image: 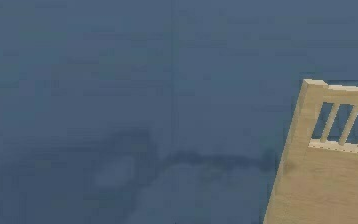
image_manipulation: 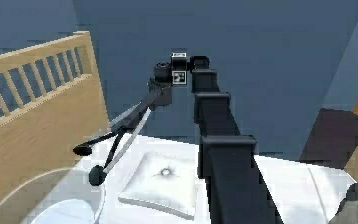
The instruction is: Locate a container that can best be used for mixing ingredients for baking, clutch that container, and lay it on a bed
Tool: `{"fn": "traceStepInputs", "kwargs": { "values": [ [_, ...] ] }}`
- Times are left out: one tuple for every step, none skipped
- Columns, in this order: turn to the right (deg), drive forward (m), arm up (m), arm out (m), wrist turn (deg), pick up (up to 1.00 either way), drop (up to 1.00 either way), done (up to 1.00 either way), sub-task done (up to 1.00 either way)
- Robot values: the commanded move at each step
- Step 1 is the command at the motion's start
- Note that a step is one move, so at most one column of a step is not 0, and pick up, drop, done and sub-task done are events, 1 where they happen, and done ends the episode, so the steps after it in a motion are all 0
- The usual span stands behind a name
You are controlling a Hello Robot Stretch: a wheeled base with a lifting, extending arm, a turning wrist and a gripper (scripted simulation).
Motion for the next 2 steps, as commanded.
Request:
{"fn": "traceStepInputs", "kwargs": {
  "values": [
    [0.0, 0.00, 0.00, 0.00, 45.0, 0.00, 0.00, 0.00, 0.00],
    [0.0, 0.00, 0.00, 0.00, 45.0, 0.00, 0.00, 0.00, 0.00]
  ]
}}
